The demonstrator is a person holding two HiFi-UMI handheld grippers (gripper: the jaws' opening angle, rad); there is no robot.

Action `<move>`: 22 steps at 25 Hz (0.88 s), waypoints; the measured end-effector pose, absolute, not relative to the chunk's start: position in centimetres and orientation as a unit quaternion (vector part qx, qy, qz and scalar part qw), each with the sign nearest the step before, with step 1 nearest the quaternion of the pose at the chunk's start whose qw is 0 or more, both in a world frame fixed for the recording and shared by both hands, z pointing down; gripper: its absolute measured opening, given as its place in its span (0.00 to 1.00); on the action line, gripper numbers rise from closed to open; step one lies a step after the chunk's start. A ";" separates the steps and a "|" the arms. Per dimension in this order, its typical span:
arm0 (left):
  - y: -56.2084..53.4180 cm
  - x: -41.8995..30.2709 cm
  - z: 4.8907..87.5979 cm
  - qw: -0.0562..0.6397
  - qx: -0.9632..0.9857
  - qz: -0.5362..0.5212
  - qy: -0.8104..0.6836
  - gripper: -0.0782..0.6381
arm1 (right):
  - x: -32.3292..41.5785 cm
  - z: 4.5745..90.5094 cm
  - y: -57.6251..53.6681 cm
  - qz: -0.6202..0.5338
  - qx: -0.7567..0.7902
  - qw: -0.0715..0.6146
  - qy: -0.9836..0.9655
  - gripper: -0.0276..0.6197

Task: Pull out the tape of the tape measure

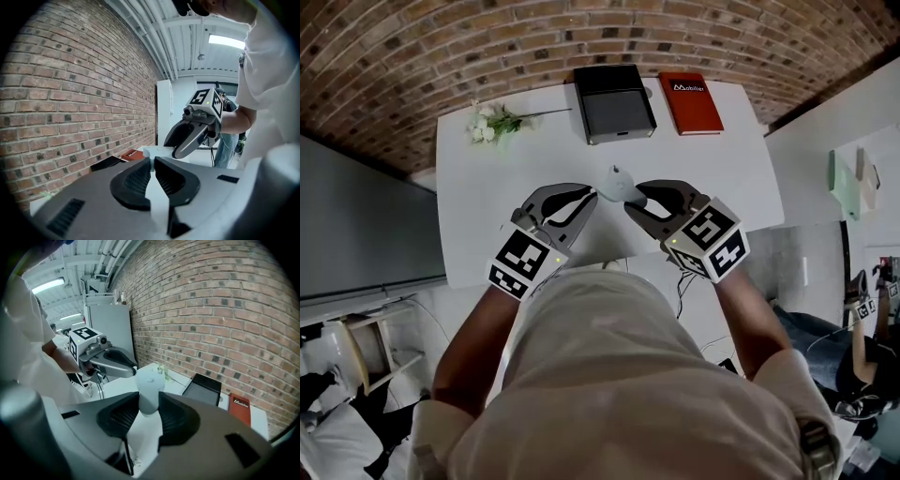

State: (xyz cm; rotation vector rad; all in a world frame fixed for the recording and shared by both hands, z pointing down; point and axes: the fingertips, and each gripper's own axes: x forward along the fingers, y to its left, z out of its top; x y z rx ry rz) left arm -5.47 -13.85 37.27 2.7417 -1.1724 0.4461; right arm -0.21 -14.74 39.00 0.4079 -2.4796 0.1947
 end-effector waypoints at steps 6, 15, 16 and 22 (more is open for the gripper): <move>-13.5 -5.4 37.6 0.067 0.908 0.150 -0.386 0.15 | 0.3 39.8 -15.3 0.075 0.172 0.313 -0.931 0.25; -12.8 -5.9 37.7 0.077 0.909 0.145 -0.383 0.15 | 1.6 39.6 -16.3 0.097 0.189 0.303 -0.929 0.25; -12.8 -5.9 37.7 0.077 0.909 0.143 -0.384 0.15 | 1.5 39.6 -16.3 0.097 0.189 0.302 -0.929 0.25; -12.5 -6.3 37.7 0.077 0.908 0.144 -0.387 0.15 | 1.7 40.0 -16.8 0.095 0.199 0.306 -0.926 0.25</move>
